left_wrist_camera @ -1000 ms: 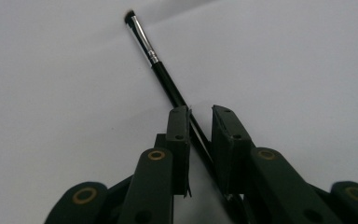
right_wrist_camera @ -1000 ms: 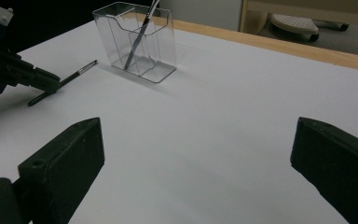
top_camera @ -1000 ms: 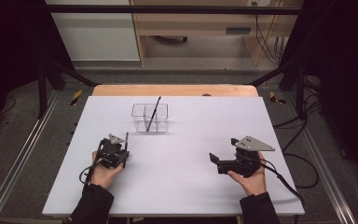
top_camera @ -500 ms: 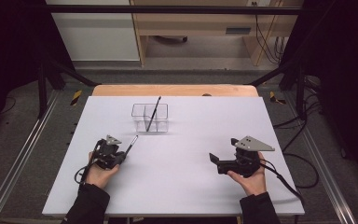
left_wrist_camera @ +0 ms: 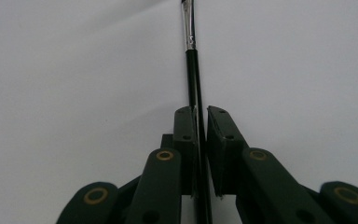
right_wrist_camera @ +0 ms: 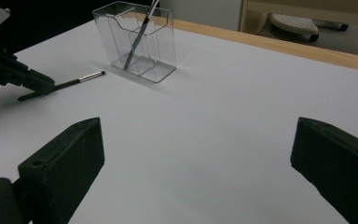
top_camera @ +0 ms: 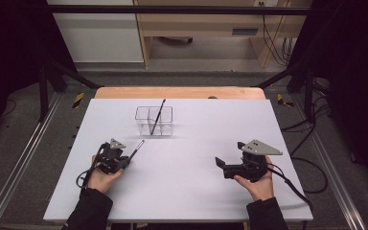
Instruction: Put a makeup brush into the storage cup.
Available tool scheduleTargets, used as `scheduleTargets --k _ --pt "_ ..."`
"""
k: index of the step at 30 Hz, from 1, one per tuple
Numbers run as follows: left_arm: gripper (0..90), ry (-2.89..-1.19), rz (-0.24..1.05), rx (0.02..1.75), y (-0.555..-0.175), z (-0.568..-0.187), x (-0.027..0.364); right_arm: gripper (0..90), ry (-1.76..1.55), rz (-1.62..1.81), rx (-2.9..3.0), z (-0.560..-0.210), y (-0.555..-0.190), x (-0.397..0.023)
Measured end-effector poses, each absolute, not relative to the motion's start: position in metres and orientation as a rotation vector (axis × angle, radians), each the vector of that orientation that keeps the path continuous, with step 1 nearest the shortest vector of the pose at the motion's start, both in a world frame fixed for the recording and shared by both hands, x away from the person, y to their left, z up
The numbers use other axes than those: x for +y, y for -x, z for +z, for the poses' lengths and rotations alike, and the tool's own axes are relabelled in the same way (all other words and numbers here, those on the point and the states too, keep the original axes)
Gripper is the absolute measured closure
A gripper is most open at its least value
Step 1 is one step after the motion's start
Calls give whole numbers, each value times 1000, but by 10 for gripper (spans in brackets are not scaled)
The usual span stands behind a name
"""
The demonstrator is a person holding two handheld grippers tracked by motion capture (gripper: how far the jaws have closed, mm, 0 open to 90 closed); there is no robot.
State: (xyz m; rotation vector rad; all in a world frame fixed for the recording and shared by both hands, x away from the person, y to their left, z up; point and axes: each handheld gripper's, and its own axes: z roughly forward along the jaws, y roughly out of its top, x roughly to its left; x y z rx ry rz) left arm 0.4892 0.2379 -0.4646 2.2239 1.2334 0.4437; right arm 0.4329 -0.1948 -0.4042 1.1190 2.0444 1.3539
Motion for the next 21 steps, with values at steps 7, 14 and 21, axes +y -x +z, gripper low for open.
scheduleTargets --k 7,14,21 --pt "732 -2225 438 1224 -489 -462 236 34 -1120 1354 2042 -404 -433 -195" --pt "609 -2212 458 1220 -490 -451 239 33 -1120 1355 2042 -404 -433 -195" --pt "478 -2235 446 1210 -497 -439 243 34 -1124 1359 2040 -403 -433 -196"
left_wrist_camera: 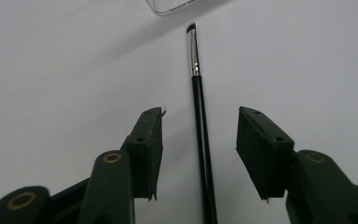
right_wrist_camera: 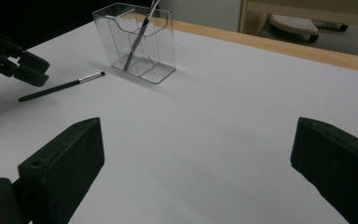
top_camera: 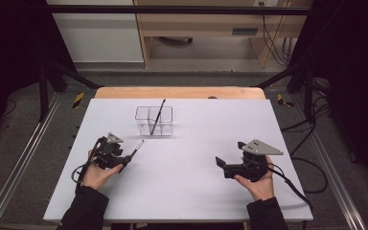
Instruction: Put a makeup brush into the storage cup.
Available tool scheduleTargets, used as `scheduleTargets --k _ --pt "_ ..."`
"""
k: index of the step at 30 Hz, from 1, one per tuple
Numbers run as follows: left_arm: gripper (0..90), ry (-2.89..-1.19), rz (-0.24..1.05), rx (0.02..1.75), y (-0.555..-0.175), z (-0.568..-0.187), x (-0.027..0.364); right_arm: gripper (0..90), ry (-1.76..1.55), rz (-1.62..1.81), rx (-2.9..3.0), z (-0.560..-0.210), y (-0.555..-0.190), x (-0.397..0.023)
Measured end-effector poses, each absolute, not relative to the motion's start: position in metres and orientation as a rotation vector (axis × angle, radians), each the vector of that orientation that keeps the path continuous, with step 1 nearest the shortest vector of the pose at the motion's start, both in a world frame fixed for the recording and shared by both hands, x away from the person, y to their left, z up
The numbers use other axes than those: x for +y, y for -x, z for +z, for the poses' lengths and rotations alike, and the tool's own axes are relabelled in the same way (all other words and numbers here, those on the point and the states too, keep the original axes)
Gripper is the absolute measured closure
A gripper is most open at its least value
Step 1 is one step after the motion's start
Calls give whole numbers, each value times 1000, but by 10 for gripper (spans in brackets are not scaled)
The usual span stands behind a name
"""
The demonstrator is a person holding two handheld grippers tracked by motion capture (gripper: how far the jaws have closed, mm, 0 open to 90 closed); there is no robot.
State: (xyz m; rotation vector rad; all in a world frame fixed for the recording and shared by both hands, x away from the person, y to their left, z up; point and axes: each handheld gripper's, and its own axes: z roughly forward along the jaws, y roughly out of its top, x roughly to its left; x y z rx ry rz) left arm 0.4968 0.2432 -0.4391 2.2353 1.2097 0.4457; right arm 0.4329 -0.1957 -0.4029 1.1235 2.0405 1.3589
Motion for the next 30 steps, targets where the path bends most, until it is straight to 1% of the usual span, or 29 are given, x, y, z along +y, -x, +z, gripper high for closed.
scheduleTargets --k 3,9,18,26,30 --pt "446 -2247 436 1209 -501 -435 244 34 -1123 1360 2040 -403 -433 -196" --pt "418 -2292 421 1203 -513 -427 241 35 -1127 1362 2038 -402 -433 -196" --pt "409 -2346 391 1211 -529 -425 234 35 -1126 1364 2037 -402 -434 -196" --pt "387 -2393 350 1215 -537 -434 228 35 -1127 1364 2042 -403 -434 -196" --pt "392 -2417 333 1223 -541 -438 225 35 -1125 1363 2044 -403 -435 -195"
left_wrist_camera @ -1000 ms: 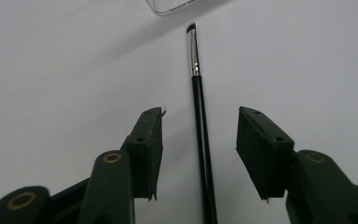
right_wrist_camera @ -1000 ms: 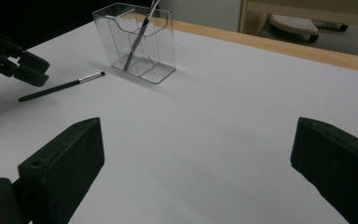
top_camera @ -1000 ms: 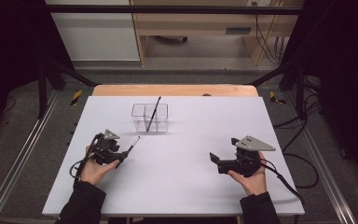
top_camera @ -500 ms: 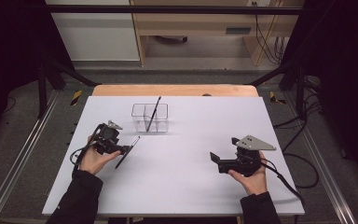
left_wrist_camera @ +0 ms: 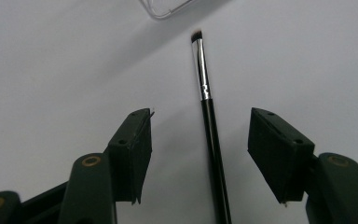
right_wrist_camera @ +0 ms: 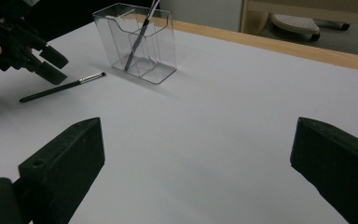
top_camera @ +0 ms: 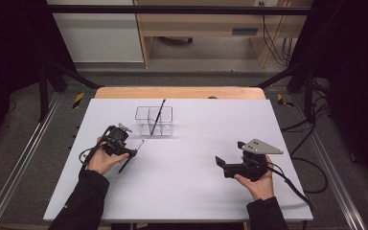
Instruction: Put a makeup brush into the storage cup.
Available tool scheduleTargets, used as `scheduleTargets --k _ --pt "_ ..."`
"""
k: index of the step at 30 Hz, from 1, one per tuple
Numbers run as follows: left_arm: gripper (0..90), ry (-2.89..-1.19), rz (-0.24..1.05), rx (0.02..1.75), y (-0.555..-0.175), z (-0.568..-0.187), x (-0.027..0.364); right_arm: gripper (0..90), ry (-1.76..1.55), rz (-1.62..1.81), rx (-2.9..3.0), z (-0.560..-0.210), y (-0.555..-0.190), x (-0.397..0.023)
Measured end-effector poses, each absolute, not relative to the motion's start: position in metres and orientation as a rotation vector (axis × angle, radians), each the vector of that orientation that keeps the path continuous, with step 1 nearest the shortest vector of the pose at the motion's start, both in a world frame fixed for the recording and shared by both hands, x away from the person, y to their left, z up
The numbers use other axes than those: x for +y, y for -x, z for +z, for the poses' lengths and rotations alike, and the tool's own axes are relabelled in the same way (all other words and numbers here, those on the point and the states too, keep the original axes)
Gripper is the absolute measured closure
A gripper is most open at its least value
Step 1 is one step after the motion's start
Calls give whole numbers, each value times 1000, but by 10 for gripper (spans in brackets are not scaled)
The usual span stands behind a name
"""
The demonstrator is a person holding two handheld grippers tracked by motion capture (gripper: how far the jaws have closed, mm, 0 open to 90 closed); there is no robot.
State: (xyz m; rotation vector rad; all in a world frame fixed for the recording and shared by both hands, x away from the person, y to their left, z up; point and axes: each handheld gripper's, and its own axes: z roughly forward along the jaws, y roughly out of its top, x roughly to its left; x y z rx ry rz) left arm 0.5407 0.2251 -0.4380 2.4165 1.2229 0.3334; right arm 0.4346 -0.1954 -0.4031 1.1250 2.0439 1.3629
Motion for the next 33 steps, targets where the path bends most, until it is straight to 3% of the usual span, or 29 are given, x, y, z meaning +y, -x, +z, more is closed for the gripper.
scheduleTargets --k 18,33 --pt "650 -2466 269 1266 -549 -449 217 35 -1123 1360 2050 -404 -435 -195" --pt "791 -2490 272 1267 -544 -448 212 35 -1126 1356 2057 -405 -435 -194"
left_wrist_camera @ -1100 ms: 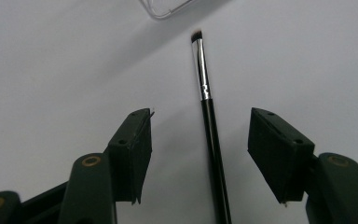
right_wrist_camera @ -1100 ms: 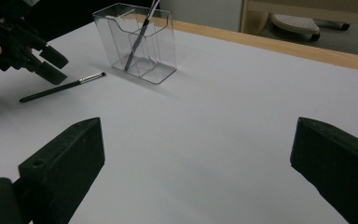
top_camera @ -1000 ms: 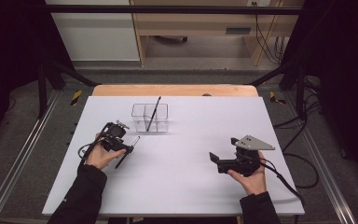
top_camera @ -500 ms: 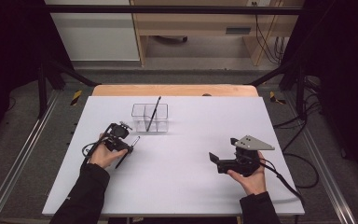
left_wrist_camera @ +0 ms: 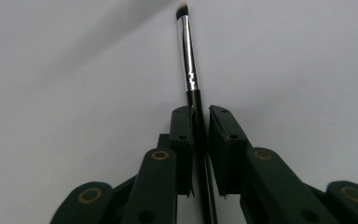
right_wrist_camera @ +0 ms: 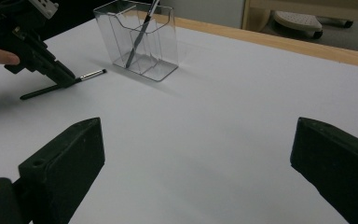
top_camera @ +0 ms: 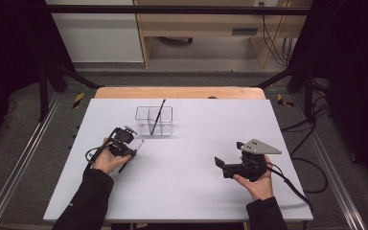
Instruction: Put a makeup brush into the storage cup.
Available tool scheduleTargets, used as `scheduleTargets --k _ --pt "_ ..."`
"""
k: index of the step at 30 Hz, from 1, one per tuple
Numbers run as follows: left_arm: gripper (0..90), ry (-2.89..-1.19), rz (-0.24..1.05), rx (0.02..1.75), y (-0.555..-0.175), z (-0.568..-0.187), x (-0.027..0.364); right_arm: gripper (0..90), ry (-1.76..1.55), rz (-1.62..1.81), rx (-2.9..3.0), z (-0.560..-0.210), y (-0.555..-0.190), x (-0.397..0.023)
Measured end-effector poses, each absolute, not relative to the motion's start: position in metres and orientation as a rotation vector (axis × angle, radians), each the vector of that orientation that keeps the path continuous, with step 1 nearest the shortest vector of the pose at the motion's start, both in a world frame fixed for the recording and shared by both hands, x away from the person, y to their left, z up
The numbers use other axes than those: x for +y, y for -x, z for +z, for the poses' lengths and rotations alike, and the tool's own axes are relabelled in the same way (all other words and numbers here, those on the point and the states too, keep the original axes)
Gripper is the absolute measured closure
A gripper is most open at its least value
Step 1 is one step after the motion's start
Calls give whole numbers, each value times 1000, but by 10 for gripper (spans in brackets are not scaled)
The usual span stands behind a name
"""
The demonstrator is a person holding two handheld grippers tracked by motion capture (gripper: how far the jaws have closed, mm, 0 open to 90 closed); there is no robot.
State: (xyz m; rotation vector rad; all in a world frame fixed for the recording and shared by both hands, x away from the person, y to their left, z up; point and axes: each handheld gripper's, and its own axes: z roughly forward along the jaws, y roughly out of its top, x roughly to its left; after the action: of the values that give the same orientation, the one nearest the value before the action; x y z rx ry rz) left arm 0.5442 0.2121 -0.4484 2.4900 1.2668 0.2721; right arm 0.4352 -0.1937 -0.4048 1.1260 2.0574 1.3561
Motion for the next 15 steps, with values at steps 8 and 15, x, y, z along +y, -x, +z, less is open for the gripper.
scheduleTargets --k 8,15 --pt "824 -2496 266 1266 -544 -448 212 35 -1128 1359 2056 -405 -435 -194" --pt "829 -2507 268 1248 -544 -448 211 35 -1128 1356 2059 -405 -435 -193"
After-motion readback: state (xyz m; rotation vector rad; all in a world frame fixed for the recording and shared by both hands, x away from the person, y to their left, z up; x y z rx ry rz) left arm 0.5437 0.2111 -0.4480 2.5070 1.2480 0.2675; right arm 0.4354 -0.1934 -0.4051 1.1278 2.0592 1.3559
